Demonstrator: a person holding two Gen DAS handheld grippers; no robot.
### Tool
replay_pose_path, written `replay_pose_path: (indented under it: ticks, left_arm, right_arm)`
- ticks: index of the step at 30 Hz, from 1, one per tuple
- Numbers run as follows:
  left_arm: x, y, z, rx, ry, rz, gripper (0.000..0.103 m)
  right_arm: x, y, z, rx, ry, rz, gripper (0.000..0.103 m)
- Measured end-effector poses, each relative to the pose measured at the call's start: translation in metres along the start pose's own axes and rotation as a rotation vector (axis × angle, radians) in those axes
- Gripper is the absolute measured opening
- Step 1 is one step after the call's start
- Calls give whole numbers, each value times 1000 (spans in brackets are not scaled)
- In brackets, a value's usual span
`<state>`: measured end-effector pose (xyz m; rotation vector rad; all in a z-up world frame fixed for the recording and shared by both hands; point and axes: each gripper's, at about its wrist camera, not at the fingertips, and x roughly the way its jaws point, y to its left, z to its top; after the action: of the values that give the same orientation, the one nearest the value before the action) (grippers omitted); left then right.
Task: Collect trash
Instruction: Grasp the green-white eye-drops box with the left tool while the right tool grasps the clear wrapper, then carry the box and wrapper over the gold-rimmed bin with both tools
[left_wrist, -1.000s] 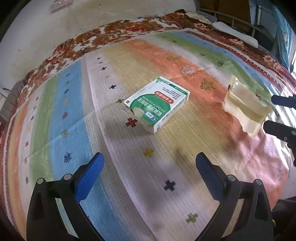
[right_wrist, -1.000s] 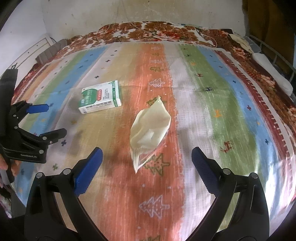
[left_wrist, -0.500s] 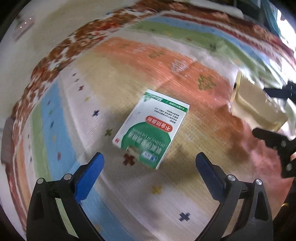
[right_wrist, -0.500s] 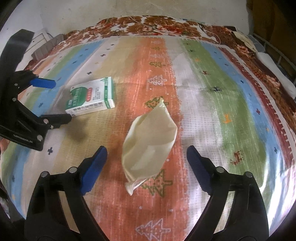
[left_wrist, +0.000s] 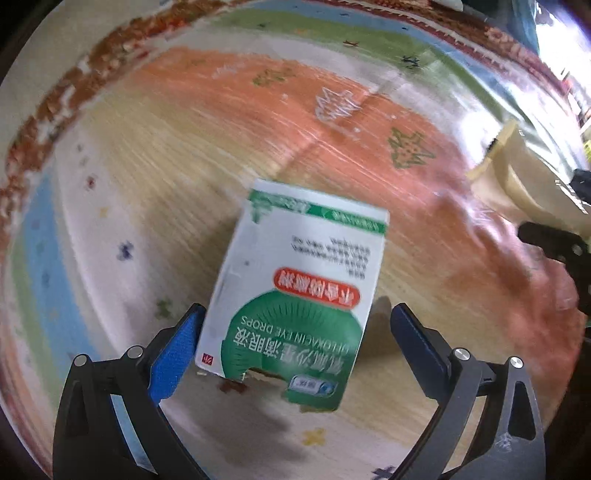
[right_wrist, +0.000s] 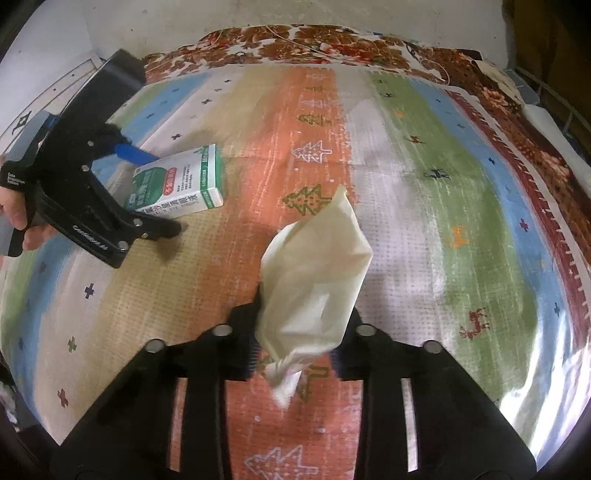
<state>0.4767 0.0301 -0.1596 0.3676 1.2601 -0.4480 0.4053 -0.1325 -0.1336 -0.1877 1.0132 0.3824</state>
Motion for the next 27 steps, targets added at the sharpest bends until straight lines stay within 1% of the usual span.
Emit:
replay_pose_path:
  ticks: [1,2,3,6,9,10,11,12,14,15,17,20,21,25,27]
  left_arm:
    - [0,1,-4,-19,-4,-9,88]
    - [-2,2,-7,-35,-21,2,85]
    - [-4,5,-9,-64,-35,9,76]
    - [-11,10,-18,-194,-70,2,75]
    - [-20,2,-34,-284,-97,16,74]
    - [-23,1,-43,-344,-102,51,74]
    - [-26,1,-53,-417,-103,70,74]
    - [-29,1,-60,-456,-105,71,74]
    - [-46,-7,-78,-524,-136,85,74]
    - [-52,-11,-83,-546,-145,89,74]
    - [-69,-15,-100,-624,-160,87,74]
    - [-84,-23,-118,-697,-174,73,74]
    - [-87,-24,-119,-708,-180,75,74]
    - [-104,-32,-144,-763,-215,50,74]
    - [-108,-34,-153,-779,-202,56,74]
  right_arm:
    - [0,-1,0,-7,4,-6,20]
    - [0,-1,-1,-12,6,-8,18]
    - [0,-2,-1,-17,10,-11,18]
    - [1,-4,-1,-9,24,-13,14]
    - [-5,-3,0,8,25,-7,13]
    - [-8,-2,-1,19,24,1,13]
    - [-12,0,-2,36,29,16,13]
    - [-14,3,-4,40,34,23,13]
    - [-21,10,-6,32,32,26,13]
    - [-27,17,-8,17,36,27,13]
    - [-36,25,-11,-8,33,22,13]
    - [-55,39,-14,-40,28,20,13]
    - [-60,41,-15,-46,25,20,13]
    - [-80,51,-20,-50,12,36,13]
    - [-87,55,-24,-40,17,48,13]
